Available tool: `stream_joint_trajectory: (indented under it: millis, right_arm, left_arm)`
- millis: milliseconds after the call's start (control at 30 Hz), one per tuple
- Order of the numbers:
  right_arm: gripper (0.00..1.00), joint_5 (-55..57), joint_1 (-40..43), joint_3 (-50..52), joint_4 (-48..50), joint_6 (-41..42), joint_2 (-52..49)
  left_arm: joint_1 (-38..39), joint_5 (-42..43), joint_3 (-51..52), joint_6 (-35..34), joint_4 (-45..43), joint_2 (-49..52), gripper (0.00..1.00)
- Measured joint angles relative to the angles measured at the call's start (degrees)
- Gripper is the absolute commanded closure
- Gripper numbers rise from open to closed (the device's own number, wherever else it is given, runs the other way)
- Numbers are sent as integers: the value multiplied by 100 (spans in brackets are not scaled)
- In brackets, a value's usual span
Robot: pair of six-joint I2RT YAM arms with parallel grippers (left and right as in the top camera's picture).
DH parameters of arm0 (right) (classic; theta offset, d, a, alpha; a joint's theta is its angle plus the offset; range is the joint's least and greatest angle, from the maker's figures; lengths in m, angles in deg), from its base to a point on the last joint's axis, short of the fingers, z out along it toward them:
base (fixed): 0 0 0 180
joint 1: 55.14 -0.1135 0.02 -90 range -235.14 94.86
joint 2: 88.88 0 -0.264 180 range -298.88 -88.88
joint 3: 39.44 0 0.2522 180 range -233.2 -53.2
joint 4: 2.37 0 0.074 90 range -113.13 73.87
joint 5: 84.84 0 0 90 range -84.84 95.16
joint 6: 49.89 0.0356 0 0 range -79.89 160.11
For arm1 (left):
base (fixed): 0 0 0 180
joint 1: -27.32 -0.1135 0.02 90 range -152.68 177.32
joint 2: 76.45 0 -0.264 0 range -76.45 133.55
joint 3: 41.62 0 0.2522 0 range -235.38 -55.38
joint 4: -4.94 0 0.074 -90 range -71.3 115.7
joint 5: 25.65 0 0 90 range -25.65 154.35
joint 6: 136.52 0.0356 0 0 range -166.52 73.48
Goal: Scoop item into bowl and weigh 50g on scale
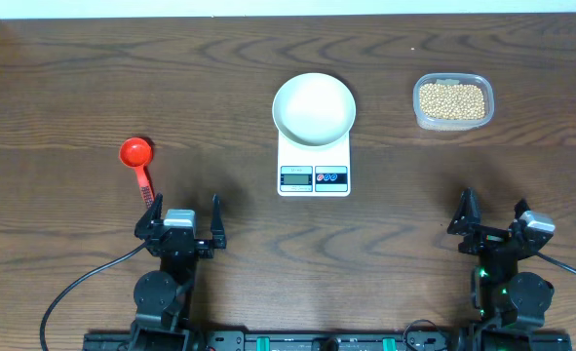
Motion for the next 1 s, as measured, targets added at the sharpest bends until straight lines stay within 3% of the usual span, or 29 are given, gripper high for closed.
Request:
stream_joint_trajectory:
  millis: [167, 1000]
  right_arm:
    - [1, 20, -330, 0, 7, 0, 0]
    - [1, 20, -339, 0, 2, 0, 0]
  left_arm:
    - [0, 0, 0, 0, 2, 0, 2]
    - [0, 0, 0, 0, 2, 0, 2]
